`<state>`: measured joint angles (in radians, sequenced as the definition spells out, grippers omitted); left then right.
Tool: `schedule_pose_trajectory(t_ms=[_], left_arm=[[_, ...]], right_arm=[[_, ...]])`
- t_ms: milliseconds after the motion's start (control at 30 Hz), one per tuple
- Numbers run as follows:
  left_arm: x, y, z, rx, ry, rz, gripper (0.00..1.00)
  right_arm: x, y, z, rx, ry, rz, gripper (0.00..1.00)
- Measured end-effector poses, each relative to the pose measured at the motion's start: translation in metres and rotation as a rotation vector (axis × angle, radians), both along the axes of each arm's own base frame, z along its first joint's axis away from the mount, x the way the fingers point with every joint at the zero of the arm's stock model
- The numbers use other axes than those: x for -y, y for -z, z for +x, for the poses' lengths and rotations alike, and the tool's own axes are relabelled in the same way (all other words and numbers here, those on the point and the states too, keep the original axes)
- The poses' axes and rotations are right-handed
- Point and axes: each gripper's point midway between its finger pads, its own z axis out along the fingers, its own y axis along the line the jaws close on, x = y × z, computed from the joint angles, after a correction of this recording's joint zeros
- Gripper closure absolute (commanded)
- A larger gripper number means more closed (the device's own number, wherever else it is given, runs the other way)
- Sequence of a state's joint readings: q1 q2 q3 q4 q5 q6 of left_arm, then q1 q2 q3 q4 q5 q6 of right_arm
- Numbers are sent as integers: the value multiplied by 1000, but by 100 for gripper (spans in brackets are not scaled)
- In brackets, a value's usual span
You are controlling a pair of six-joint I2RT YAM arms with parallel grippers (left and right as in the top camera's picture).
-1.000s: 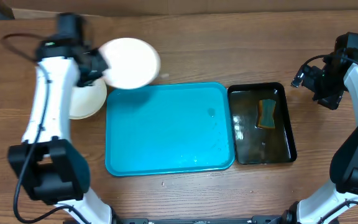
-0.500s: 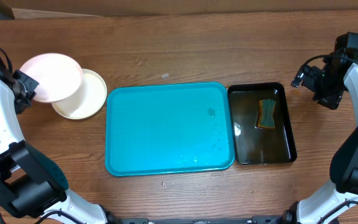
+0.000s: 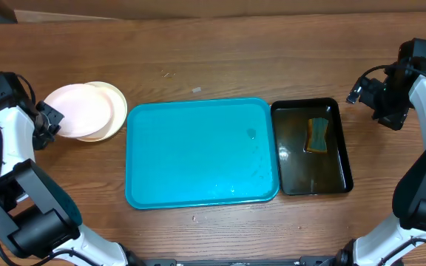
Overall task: Clean dirty plates on tray and stack at the side
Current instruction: 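Lower the white plate onto the plate stack with left gripper, then release the white plate and raise the left gripper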
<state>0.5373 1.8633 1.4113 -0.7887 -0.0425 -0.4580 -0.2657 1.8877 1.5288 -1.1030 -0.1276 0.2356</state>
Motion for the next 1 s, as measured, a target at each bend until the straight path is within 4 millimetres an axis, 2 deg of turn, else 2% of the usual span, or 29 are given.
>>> schedule_pose_trajectory(t_ms=[67,133,167,233,267,300,500,600,867,1000], left_arm=[[5,0,4,7,33,-8,91],[10,0,7,14,66,-17,81],[12,0,9,16,81,-22,71],[18,0,12,19,113,-27,37],[19,0,12,20,118,-30,26],[22,0,13,21,125,-36,22],[44,1,17,47,235,-119,19],[56,0,23,62,297,-137,0],[117,-2,44,70,466,-166,0],[130,-2,48,70,499,-171,0]], right_arm=[[0,0,0,0,0,0,0],[0,0,0,0,0,0,0],[0,0,0,0,0,0,0],[0,0,0,0,0,-1,0],[0,0,0,0,0,0,0],[0,0,0,0,0,-1,0],[0,0,0,0,0,-1,0],[0,0,0,0,0,0,0],[0,0,0,0,0,0,0],[0,0,0,0,0,-1,0]])
